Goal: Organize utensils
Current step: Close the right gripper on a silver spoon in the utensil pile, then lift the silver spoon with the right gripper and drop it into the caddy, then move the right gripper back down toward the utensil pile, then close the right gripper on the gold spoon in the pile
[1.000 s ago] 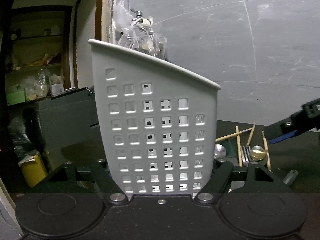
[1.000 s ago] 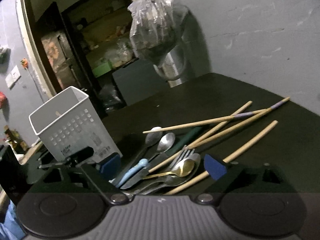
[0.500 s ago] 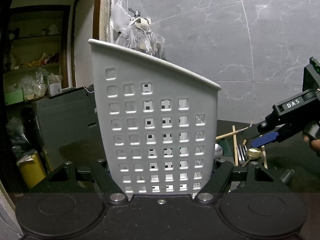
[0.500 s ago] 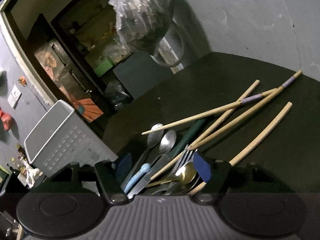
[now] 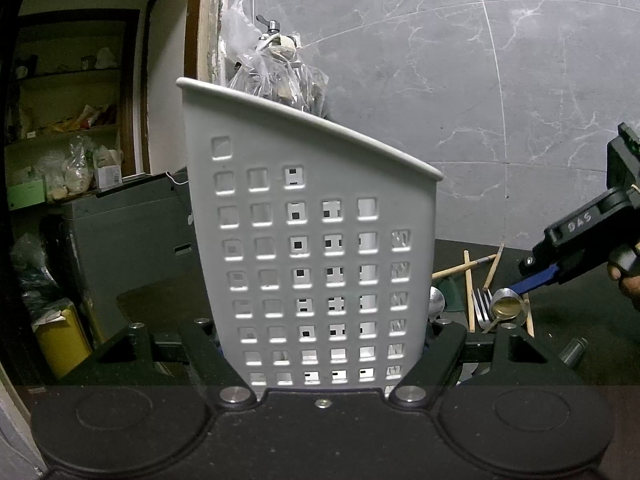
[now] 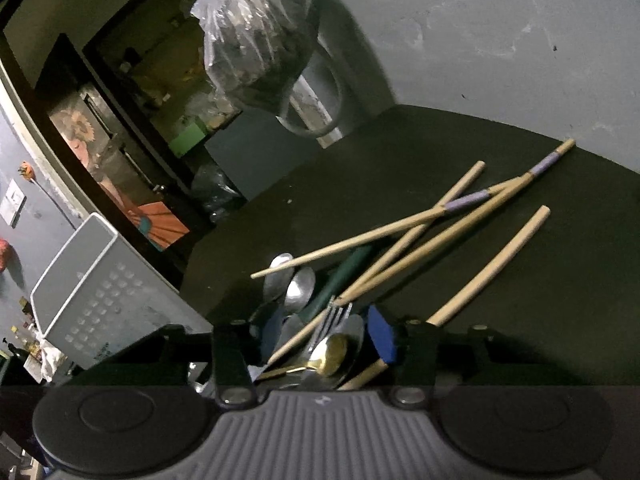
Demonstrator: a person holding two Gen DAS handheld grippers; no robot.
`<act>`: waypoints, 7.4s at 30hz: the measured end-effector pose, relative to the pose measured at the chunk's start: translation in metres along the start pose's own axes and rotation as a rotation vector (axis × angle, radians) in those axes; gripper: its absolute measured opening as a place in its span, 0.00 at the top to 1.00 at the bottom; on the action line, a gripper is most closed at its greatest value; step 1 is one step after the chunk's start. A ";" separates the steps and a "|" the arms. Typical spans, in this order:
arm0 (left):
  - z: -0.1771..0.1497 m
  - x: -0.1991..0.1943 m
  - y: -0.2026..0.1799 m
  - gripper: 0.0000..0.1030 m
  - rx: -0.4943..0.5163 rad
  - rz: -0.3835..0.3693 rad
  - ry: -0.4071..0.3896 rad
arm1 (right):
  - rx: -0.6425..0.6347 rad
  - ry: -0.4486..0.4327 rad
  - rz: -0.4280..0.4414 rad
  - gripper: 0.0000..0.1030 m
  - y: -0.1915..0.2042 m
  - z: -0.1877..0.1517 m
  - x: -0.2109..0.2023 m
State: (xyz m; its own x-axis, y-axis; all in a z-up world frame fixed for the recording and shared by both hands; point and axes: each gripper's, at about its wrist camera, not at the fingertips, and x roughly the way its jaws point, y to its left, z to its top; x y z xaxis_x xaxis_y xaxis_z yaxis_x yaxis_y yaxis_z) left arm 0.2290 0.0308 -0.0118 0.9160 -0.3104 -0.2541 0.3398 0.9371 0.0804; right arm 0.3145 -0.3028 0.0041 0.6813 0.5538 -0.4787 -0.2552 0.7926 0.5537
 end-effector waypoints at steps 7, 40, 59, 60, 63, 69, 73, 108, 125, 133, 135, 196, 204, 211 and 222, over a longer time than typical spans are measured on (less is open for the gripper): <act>0.000 0.000 0.000 0.26 -0.001 0.000 -0.001 | 0.017 0.041 -0.014 0.80 -0.008 -0.004 0.010; 0.000 0.002 0.000 0.26 0.000 -0.001 0.000 | 0.054 -0.144 -0.100 0.99 0.001 -0.003 -0.036; 0.000 0.002 0.000 0.26 -0.001 -0.002 -0.001 | -0.391 -0.442 -0.256 0.99 0.110 -0.009 -0.097; 0.000 0.002 0.000 0.26 -0.001 -0.002 0.000 | -0.406 -0.457 -0.262 0.99 0.115 -0.008 -0.098; 0.000 0.002 0.000 0.26 -0.002 -0.002 -0.001 | -0.453 -0.527 -0.264 0.99 0.131 -0.003 -0.107; 0.000 0.002 0.000 0.26 -0.001 -0.002 0.000 | -0.561 -0.683 -0.216 0.98 0.174 0.013 -0.121; 0.000 0.002 0.000 0.26 -0.001 -0.002 0.000 | -0.633 -0.767 -0.162 0.98 0.205 0.022 -0.120; -0.003 0.001 0.001 0.26 0.000 -0.010 -0.003 | -0.931 -0.403 -0.079 0.98 0.249 -0.046 0.010; -0.003 0.001 0.001 0.26 0.000 -0.010 -0.004 | -0.885 -0.359 -0.069 0.92 0.233 -0.039 0.018; -0.003 0.000 0.001 0.26 0.000 -0.010 -0.003 | -0.838 -0.387 -0.040 0.62 0.225 -0.031 0.010; -0.003 0.001 0.001 0.26 0.000 -0.010 -0.004 | -0.817 -0.406 -0.034 0.51 0.222 -0.026 0.005; -0.003 0.001 0.002 0.26 0.002 -0.010 0.001 | 0.117 -0.013 -0.107 0.25 0.030 -0.016 0.009; -0.003 0.001 0.002 0.26 0.002 -0.010 0.001 | 0.059 -0.016 -0.197 0.53 0.038 -0.018 0.012; -0.003 0.001 0.002 0.26 0.002 -0.010 0.001 | 0.018 -0.021 -0.247 0.69 0.041 -0.023 0.011; -0.003 0.001 0.002 0.26 0.002 -0.010 0.001 | 0.072 -0.050 -0.238 0.93 0.029 -0.027 0.008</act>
State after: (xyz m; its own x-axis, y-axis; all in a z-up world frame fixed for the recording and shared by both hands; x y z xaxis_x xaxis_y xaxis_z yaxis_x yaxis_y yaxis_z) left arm 0.2301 0.0327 -0.0151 0.9123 -0.3195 -0.2561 0.3494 0.9335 0.0800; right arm 0.2937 -0.2682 -0.0021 0.7501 0.3387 -0.5680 -0.0349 0.8779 0.4775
